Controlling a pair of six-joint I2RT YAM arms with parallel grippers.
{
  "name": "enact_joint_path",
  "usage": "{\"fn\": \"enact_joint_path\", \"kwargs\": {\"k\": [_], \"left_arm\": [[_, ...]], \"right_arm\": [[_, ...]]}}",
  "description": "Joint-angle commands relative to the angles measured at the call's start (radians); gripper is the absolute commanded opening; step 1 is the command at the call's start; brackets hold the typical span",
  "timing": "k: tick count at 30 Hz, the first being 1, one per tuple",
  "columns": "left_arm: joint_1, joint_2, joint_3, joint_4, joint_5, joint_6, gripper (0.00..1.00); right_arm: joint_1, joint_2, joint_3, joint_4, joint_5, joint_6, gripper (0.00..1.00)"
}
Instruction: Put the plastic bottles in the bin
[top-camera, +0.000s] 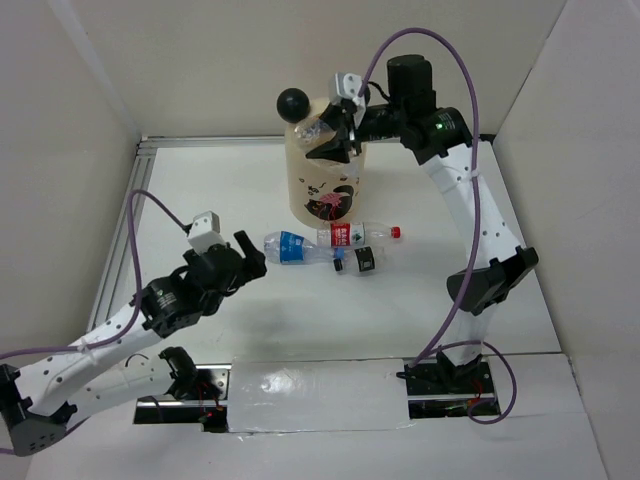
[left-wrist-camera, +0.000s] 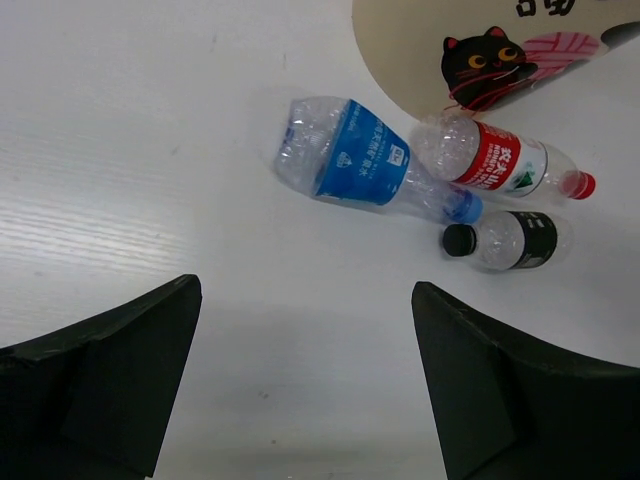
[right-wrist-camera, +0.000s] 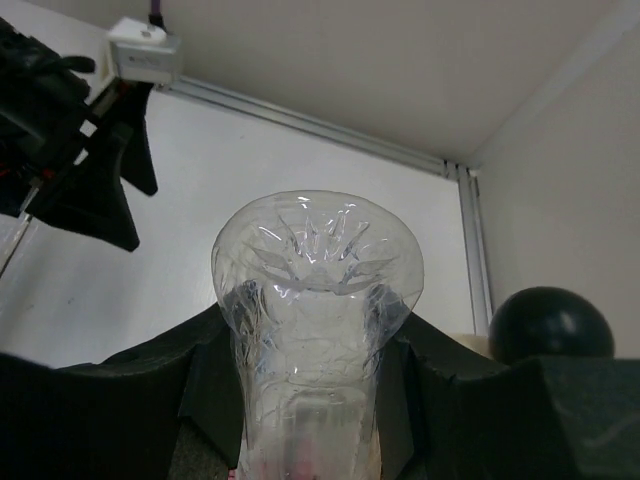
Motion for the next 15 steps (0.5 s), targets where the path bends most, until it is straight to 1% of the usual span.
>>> {"fn": "enact_joint_path", "kwargs": {"k": [1, 2, 3, 5, 6, 8, 9, 11, 12, 13, 14, 15], "left_arm": [[0.099, 0.046, 0.007, 0.205, 0.248, 0.033, 0.99], [0.158, 0.065, 0.007, 0.217, 0.341, 0.033, 0.99], [0.186, 0.103, 0.007, 0.231, 0.387, 0.019, 0.99], [0.243, 0.142, 0.007, 0.285, 0.489, 0.001, 0.99], [0.287, 0.16, 0.007, 0.303, 0.567, -0.018, 0.99], [0.326, 0.214, 0.007, 0.337, 0.639, -0.073, 0.99], [0.355, 0.232, -0.002, 0.369, 0.694, -0.094, 0.99], [0.377, 0.289, -0.002, 0.395, 0.736, -0.169, 0.99], [0.386, 0.309, -0.002, 0.395, 0.747, -0.199, 0.99], [0.395, 0.329, -0.002, 0.409, 0.762, -0.249, 0.99], [0.395, 0.346, -0.002, 0.418, 0.762, -0.268, 0.99], [0.395, 0.379, 0.009, 0.403, 0.75, -0.326, 0.99]], "right_arm": [[-0.054, -0.002, -0.007, 0.223, -0.209, 0.041, 0.15], [-0.069, 0.009, -0.017, 0.264, -0.239, 0.024, 0.15], [-0.09, 0.029, -0.017, 0.265, -0.291, -0.064, 0.13], [-0.104, 0.052, -0.026, 0.287, -0.301, -0.131, 0.13], [-0.104, 0.081, -0.026, 0.316, -0.318, -0.166, 0.13], [-0.132, 0.115, -0.026, 0.303, -0.365, -0.245, 0.13], [-0.132, 0.147, -0.026, 0.314, -0.366, -0.263, 0.16], [-0.143, 0.178, -0.026, 0.327, -0.366, -0.249, 0.22], [-0.156, 0.194, -0.026, 0.288, -0.385, -0.261, 0.39], [-0.157, 0.22, -0.015, 0.26, -0.404, -0.316, 0.51], [-0.167, 0.221, -0.015, 0.227, -0.404, -0.345, 0.6], [-0.167, 0.231, -0.015, 0.184, -0.404, -0.379, 1.0]]}}
